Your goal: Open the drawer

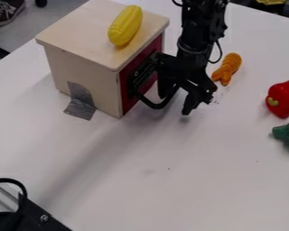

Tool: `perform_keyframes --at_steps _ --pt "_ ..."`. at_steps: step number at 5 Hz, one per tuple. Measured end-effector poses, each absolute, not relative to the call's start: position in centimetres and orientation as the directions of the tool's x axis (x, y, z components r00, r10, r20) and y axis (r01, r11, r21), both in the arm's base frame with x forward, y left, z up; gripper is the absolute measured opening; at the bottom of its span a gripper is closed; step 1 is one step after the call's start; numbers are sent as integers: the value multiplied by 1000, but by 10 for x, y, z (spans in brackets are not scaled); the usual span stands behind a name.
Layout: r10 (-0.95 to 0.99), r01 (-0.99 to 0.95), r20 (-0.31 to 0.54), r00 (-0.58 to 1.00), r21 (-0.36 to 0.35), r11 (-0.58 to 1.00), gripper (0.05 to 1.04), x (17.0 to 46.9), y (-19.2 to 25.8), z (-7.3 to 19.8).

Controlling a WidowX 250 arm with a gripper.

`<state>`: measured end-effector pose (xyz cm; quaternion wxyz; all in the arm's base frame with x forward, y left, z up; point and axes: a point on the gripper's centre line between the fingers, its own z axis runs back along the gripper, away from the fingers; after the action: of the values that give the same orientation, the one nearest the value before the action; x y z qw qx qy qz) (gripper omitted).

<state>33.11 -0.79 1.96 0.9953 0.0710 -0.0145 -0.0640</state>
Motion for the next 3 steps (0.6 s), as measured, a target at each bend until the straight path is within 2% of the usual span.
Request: perform_keyframes --at_steps 1,2,3 --pt "-125 121 21 992 145 982 394 333 -8 19" --pt "-107 104 15 994 136 985 189 332 -11 18" --pt "-89 87 16 996 116 989 142 332 -15 20"
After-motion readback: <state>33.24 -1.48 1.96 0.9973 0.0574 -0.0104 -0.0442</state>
